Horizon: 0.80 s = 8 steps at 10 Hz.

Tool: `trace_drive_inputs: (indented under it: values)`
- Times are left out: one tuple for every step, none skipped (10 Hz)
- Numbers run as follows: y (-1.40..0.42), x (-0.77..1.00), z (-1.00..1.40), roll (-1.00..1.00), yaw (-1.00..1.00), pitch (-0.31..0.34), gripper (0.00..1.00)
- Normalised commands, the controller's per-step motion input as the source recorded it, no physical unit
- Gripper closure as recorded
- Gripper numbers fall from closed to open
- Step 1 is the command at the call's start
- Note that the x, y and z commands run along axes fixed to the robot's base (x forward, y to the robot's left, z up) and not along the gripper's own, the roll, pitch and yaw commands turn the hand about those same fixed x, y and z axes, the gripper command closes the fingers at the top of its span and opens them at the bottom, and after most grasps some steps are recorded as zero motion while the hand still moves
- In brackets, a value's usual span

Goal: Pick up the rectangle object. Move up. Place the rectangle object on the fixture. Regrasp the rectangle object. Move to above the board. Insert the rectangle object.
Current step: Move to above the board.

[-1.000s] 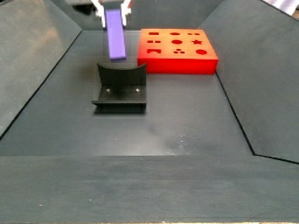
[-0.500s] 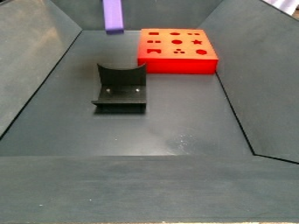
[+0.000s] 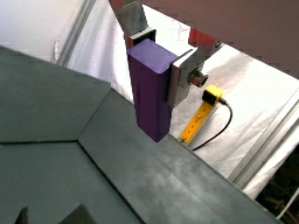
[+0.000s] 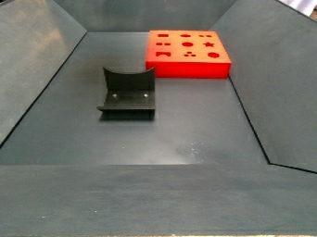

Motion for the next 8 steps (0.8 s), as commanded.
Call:
trace_drive_inputs:
  values:
    - [-0.03,0.01,1.00,-0.06,0.07,0.123,1.00]
    - [-0.03,0.01,0.94,-0.06,0.07,0.124,1.00]
    - [-0.02,0.01,0.72,-0.06,0.09,0.120,1.00]
    - [-0.02,0.01,0.61,-0.07,0.09,0.113,1.00]
    - [-0.02,0.01,0.40,-0.07,0.09,0.102,1.00]
    - [-0.02,0.01,0.18,-0.07,0.10,0.094,1.00]
    - [-1.00,-0.54,-0.13,-1.00,-0.07,-0.052,1.00]
    - [-1.00,-0.54,-0.13,-1.00,-0.08,-0.062,1.00]
